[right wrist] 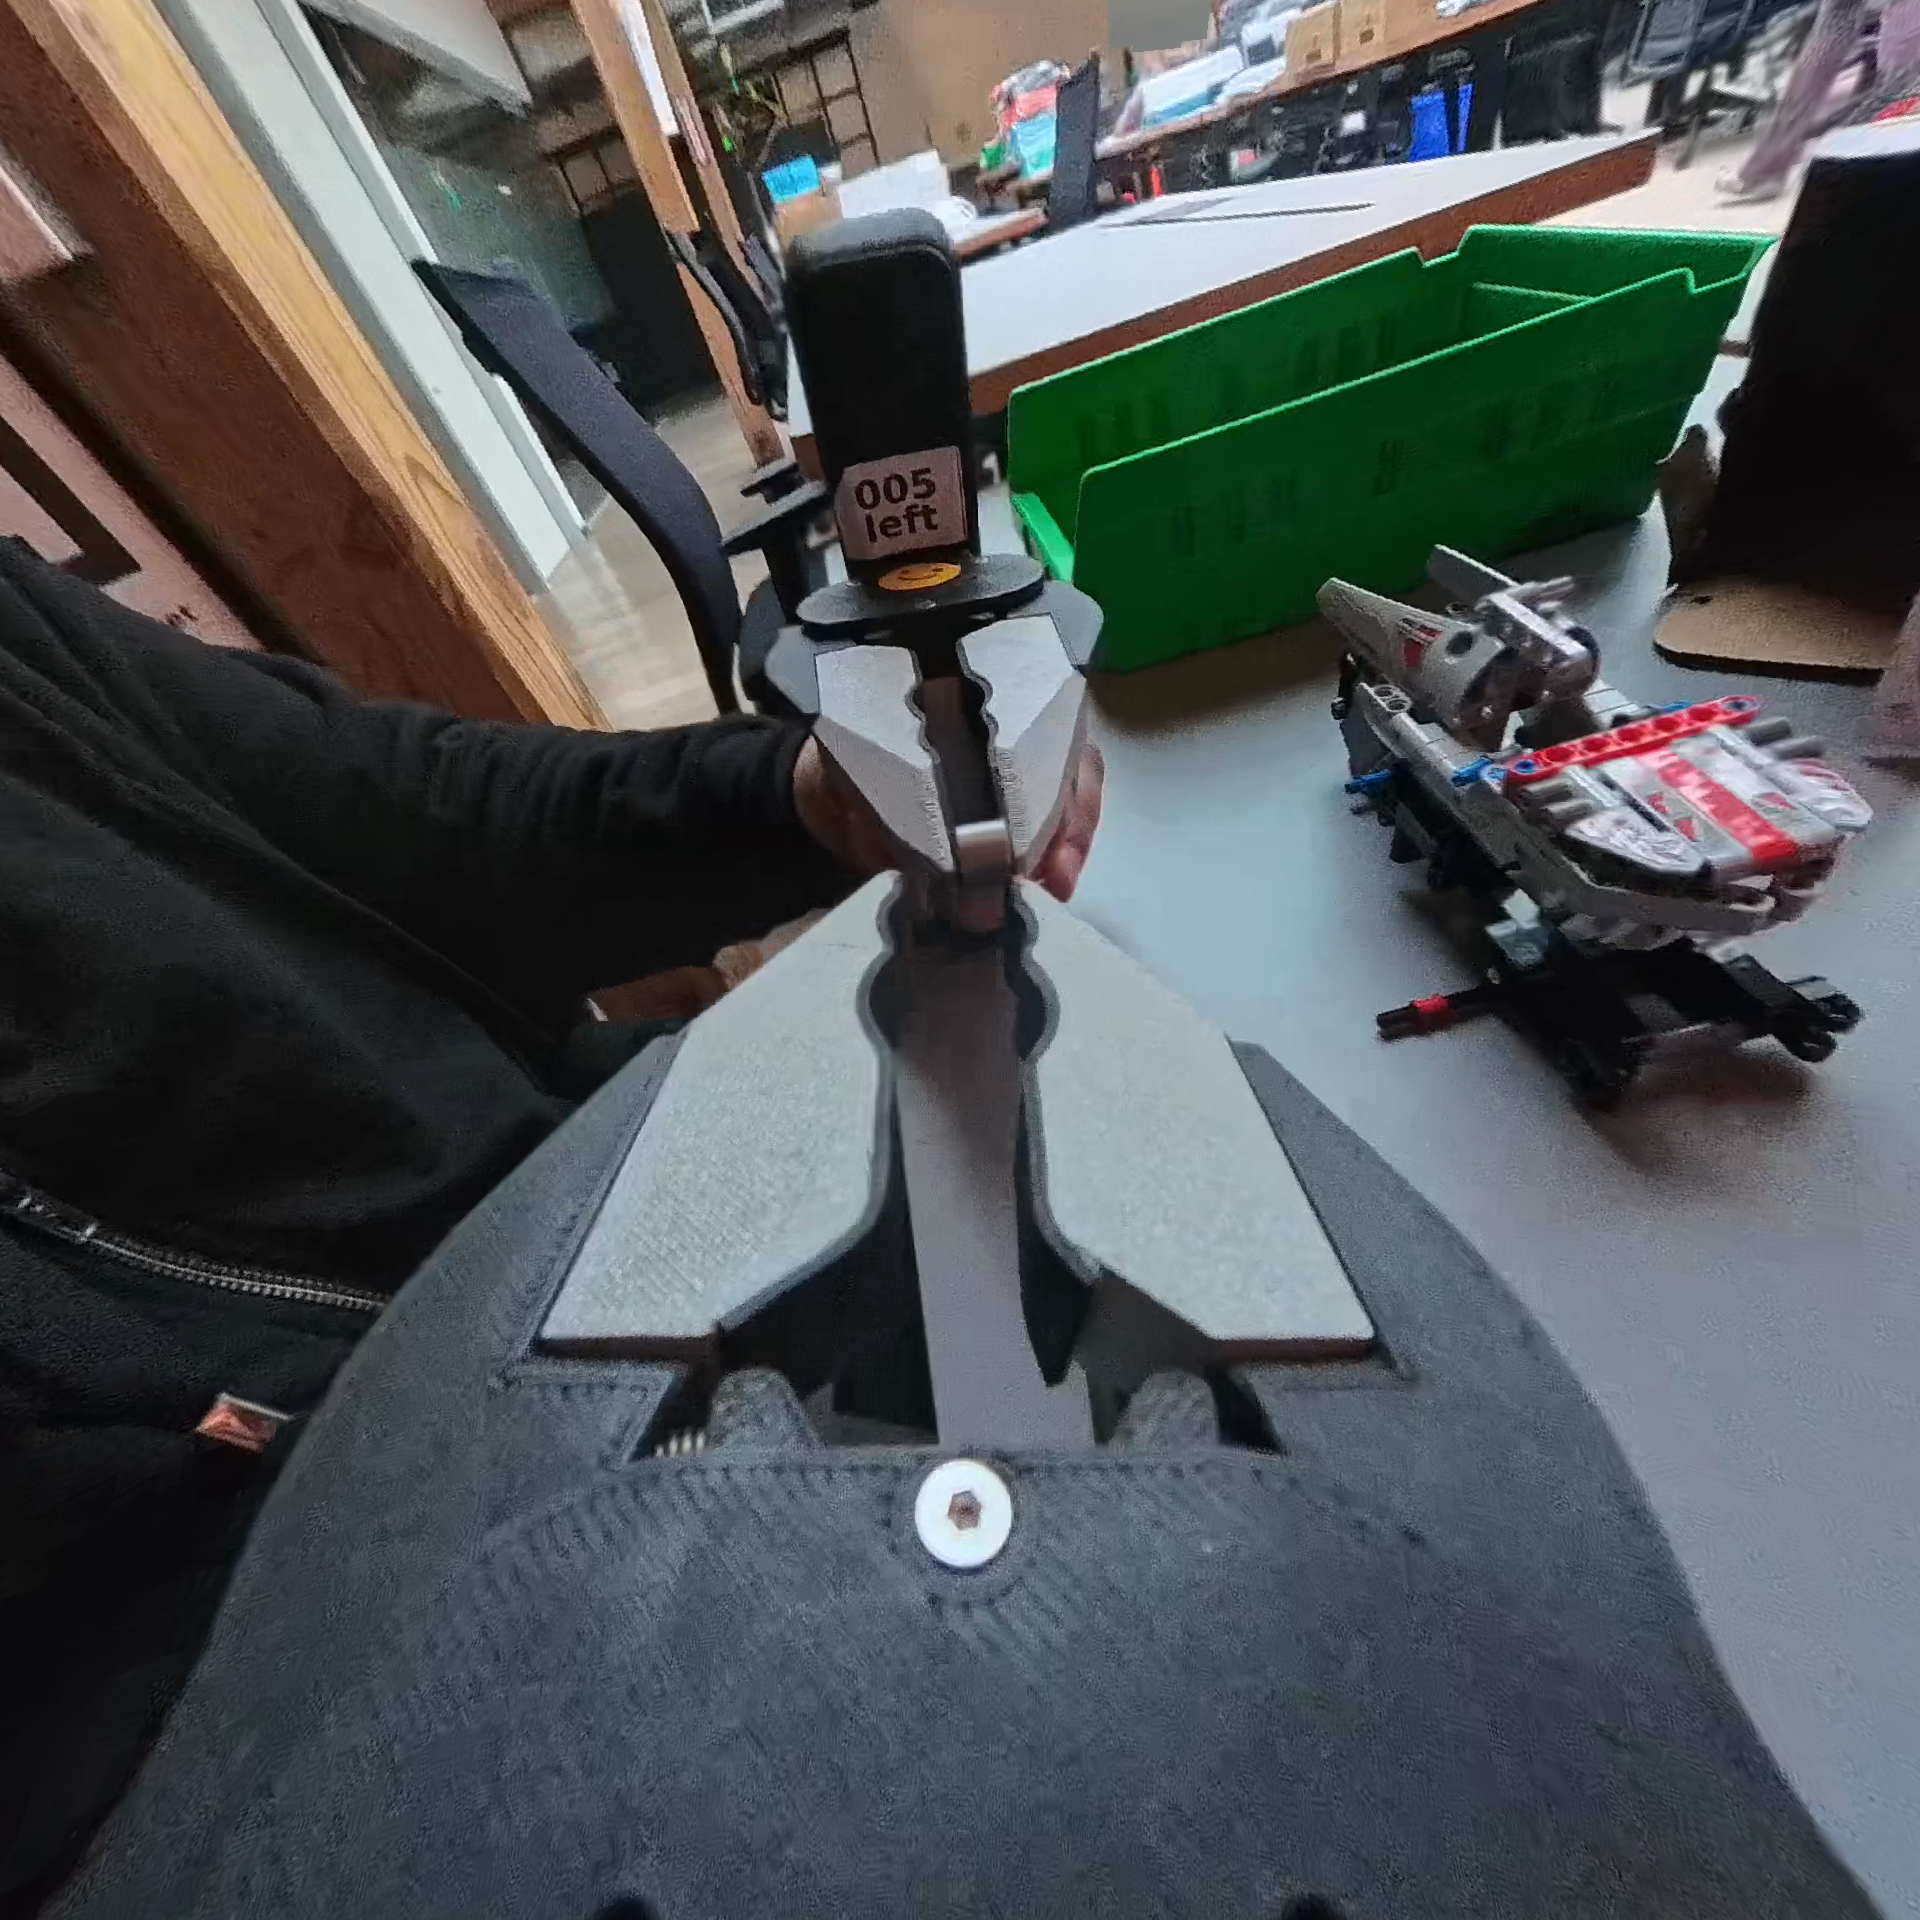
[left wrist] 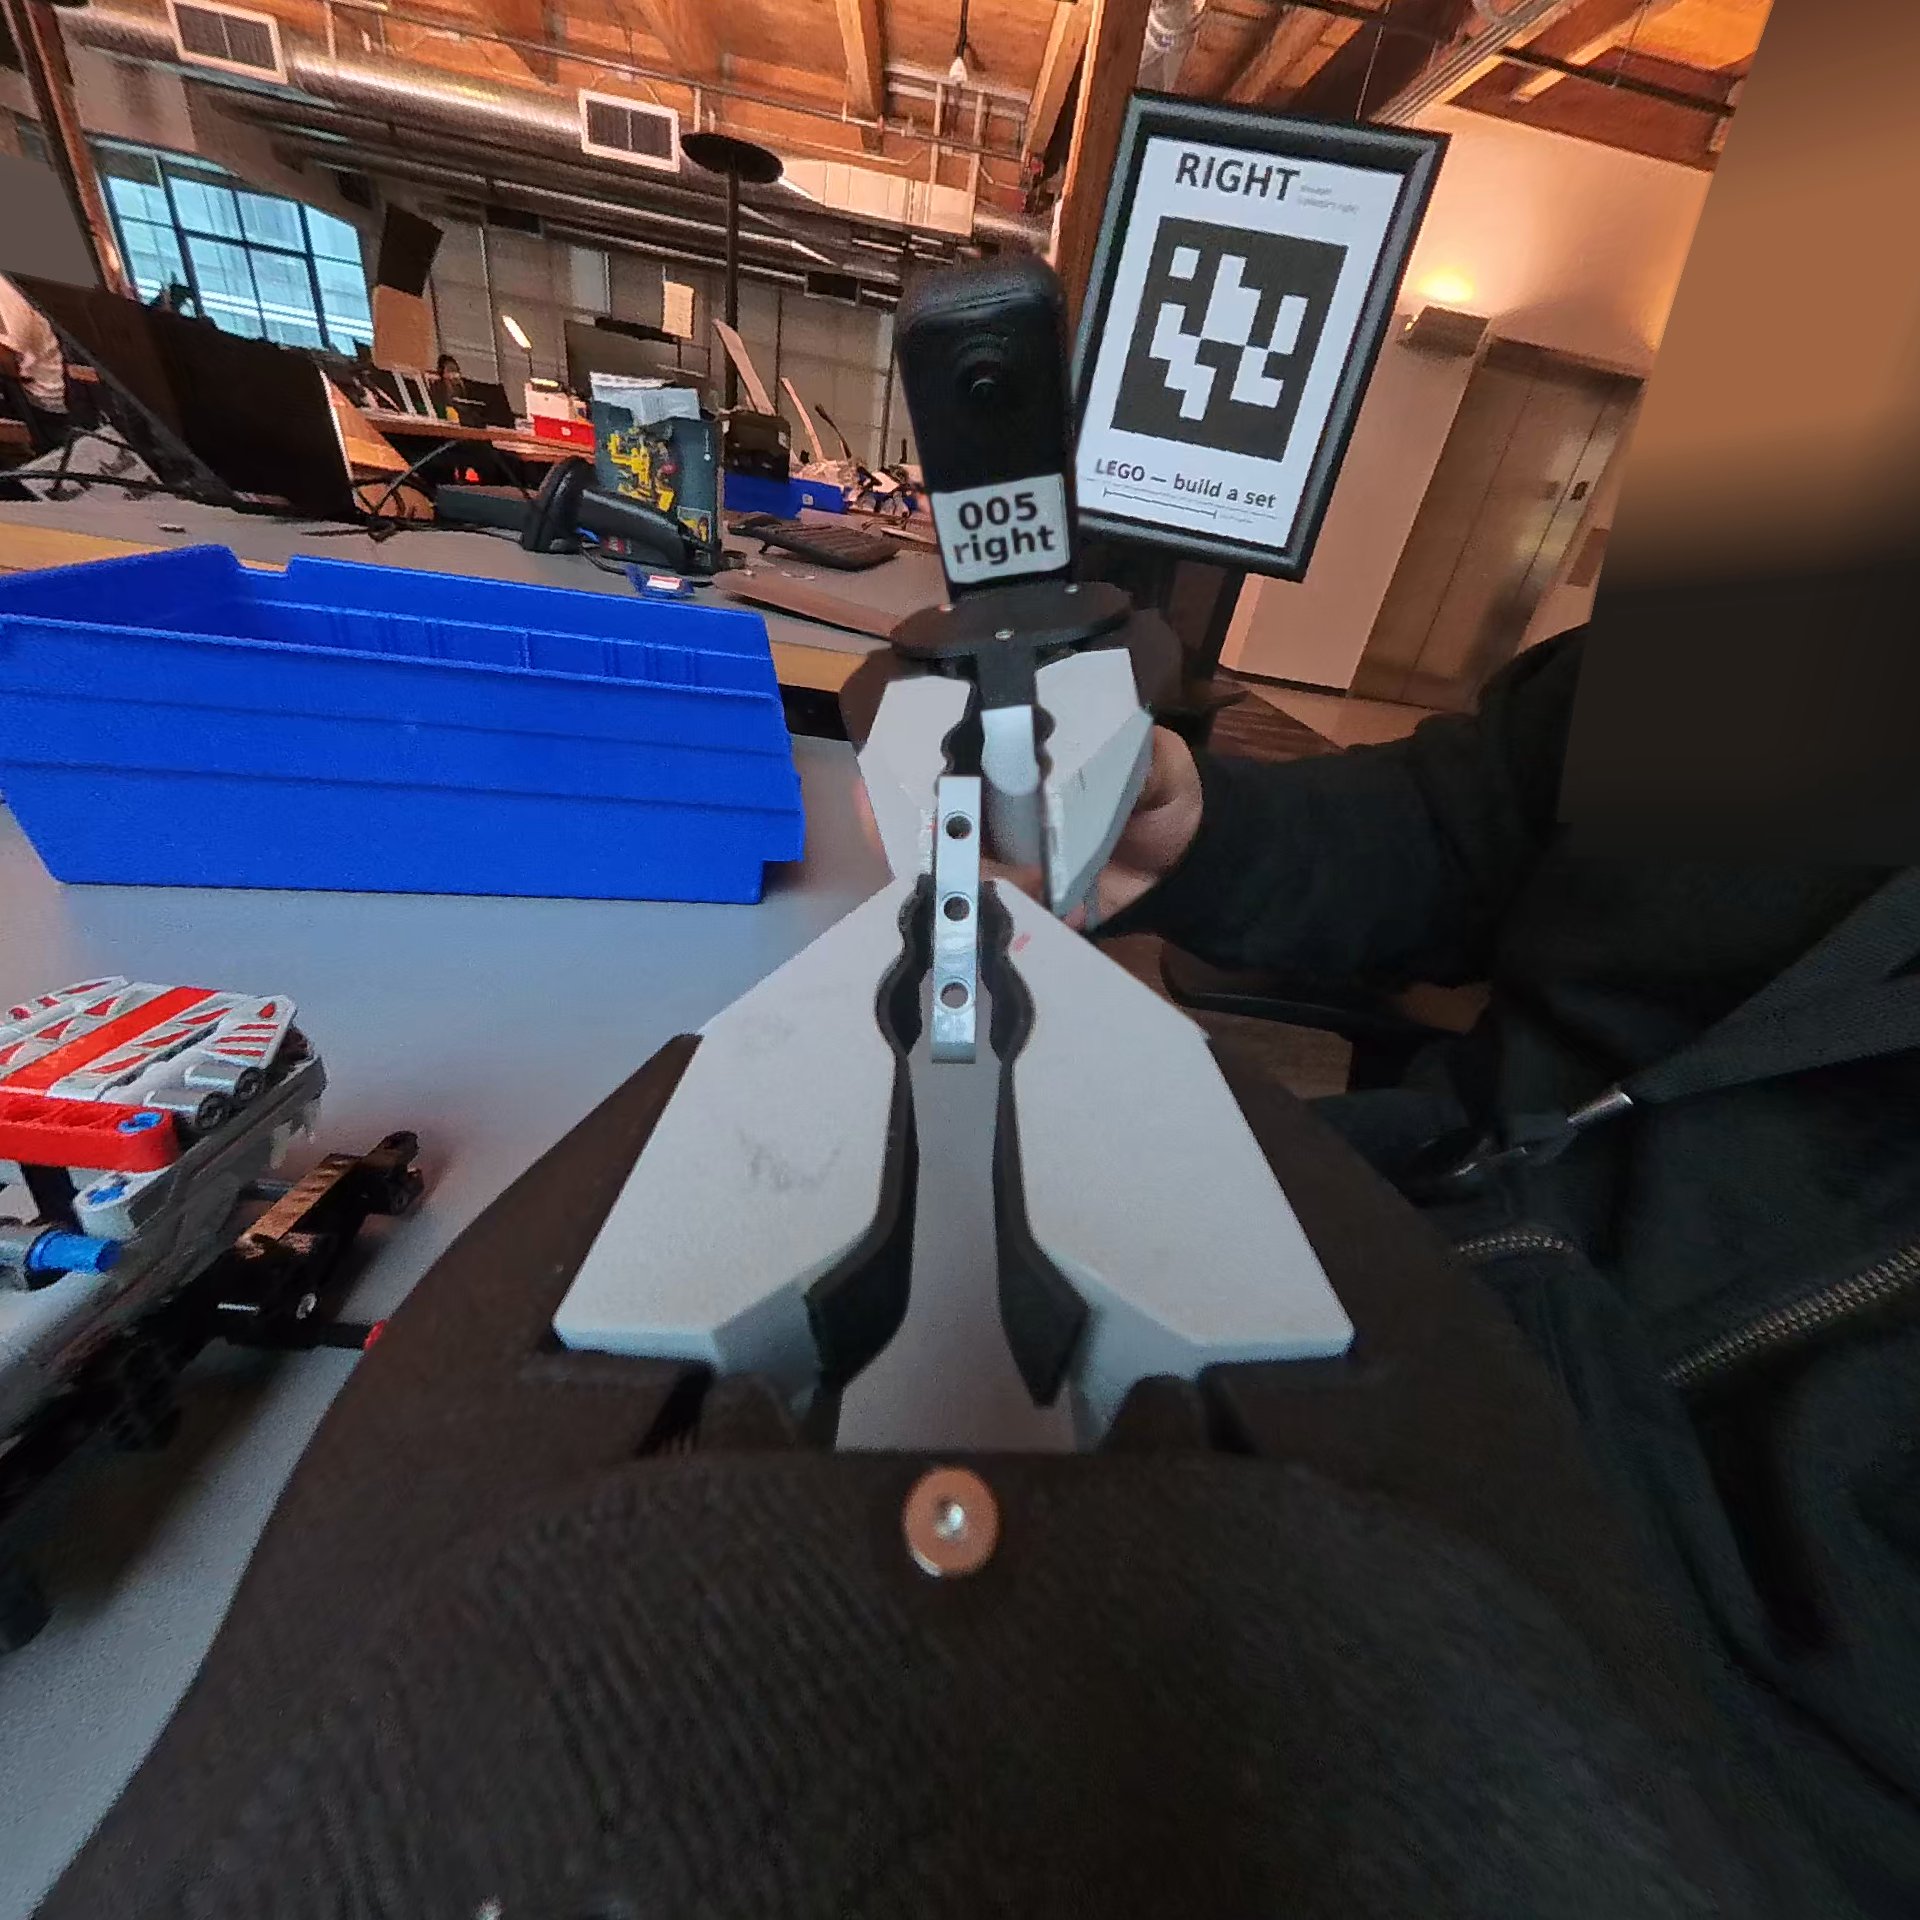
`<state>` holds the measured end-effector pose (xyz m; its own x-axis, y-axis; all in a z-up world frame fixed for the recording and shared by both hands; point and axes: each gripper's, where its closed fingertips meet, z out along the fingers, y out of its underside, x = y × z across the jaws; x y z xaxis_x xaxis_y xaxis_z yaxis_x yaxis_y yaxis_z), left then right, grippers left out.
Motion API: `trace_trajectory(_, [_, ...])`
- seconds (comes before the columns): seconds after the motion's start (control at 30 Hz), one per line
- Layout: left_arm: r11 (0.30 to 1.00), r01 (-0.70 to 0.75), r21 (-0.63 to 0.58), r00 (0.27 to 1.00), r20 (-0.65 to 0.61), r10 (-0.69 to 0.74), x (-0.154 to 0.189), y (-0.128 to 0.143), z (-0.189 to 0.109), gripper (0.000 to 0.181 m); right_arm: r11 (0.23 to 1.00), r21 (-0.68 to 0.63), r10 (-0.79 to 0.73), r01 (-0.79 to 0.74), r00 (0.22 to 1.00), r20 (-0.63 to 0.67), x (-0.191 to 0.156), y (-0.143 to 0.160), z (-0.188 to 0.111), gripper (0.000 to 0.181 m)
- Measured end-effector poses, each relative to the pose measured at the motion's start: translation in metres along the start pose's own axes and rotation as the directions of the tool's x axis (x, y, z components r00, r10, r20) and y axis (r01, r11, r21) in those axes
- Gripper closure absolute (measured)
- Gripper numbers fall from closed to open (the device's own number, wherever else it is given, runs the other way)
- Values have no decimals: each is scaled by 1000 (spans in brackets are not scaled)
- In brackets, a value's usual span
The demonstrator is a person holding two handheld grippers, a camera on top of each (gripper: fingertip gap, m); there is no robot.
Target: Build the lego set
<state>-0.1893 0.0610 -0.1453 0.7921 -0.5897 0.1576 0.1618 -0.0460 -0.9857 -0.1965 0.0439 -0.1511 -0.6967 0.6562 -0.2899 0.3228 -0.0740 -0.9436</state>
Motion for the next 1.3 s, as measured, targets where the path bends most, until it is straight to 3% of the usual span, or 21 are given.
trace_trajectory(0.2, [1000,10,-5,1000,20,-10,-3,1,1,175,994,87,67,-69,998,19,2,-2,-2,164])
trace_trajectory(0.3, [999,11,-36,1000,23,-11,-3,5,2,175,986,149,71,-71,997,3,4,-9,-8,152])
trace_trajectory(0.37, [998,-6,-60,1000,16,7,1,9,6,175,984,177,38,-29,998,-45,8,-14,-14,156])
trace_trajectory(0.43, [998,-11,-69,1000,15,12,4,10,11,175,989,149,-3,9,999,-45,3,-12,-14,176])
trace_trajectory(0.63, [999,36,-6,999,19,-35,6,0,15,175,983,184,19,-19,1000,0,-2,-16,-17,169])
trace_trajectory(0.67, [999,52,-7,998,25,-52,6,1,17,175,982,188,15,-10,1000,-21,1,-16,-18,177])
trace_trajectory(0.9, [997,76,5,994,80,-76,-3,0,16,170,970,242,26,1,994,-108,14,-31,-34,178])
trace_trajectory(0.97, [997,41,-73,991,127,-31,-13,3,7,162,958,273,-18,89,968,-252,30,-52,-64,177])
trace_trajectory(1.03, [984,-28,-178,972,223,68,-31,-1,-16,161,935,262,-88,238,872,-481,54,-82,-118,178])
trace_trajectory(1.13, [946,-53,-319,896,402,186,-64,-14,-71,158,942,81,-136,325,593,-794,110,-102,-216,177])
trace_trajectory(1.17, [943,-42,-329,854,478,205,-76,-21,-90,159,960,9,-141,279,511,-848,132,-94,-242,177])
trace_trajectory(1.2, [943,-37,-331,816,535,220,-86,-25,-105,159,982,-51,-134,183,480,-867,154,-77,-257,177])
trace_trajectory(1.23, [942,-27,-335,781,581,229,-94,-25,-117,158,992,-115,-122,46,493,-861,173,-49,-263,174])
trace_trajectory(1.27, [940,-5,-341,745,626,231,-103,-23,-127,157,978,-182,-102,-103,524,-846,187,-16,-263,157])
trace_trajectory(1.3, [937,17,-349,711,663,234,-111,-20,-136,157,950,-235,-84,-207,553,-829,193,10,-261,152])
